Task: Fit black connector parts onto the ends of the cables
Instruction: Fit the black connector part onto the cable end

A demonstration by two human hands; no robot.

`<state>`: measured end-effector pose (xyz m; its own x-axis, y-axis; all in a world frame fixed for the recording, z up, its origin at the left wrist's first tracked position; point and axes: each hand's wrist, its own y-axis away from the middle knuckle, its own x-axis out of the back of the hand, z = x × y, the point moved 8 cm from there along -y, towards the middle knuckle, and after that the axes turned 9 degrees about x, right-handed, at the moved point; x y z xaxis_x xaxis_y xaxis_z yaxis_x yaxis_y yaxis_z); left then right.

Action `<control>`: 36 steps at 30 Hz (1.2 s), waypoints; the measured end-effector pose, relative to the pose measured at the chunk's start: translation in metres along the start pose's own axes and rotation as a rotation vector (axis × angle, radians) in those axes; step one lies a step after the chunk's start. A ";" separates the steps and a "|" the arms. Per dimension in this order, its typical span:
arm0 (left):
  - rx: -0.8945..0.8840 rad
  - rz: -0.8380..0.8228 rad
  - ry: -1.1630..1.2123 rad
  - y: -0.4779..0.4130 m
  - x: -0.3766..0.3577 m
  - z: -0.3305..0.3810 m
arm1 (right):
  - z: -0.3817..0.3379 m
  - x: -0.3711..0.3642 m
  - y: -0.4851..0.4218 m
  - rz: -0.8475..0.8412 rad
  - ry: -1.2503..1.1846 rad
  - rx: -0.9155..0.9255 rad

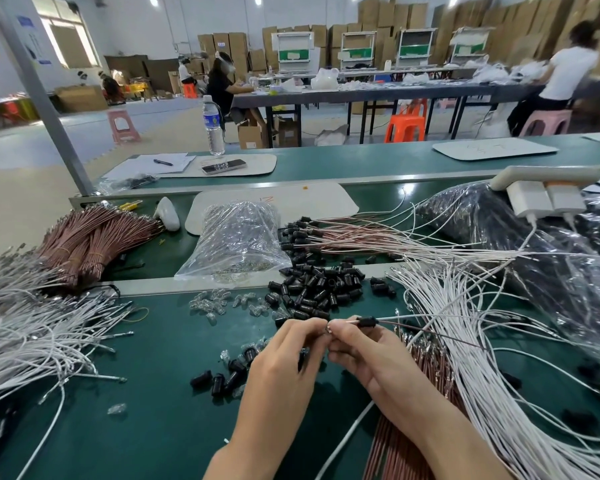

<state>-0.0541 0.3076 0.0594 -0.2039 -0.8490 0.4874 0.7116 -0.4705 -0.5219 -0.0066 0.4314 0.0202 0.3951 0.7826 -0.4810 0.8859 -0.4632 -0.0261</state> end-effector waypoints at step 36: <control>0.084 -0.012 -0.033 -0.001 0.002 -0.012 | -0.005 0.016 -0.006 0.105 -0.120 0.067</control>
<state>-0.0632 0.3037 0.0527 -0.1912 -0.8345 0.5168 0.7632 -0.4575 -0.4563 -0.0046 0.4485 0.0172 0.4487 0.6751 -0.5857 0.8216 -0.5695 -0.0270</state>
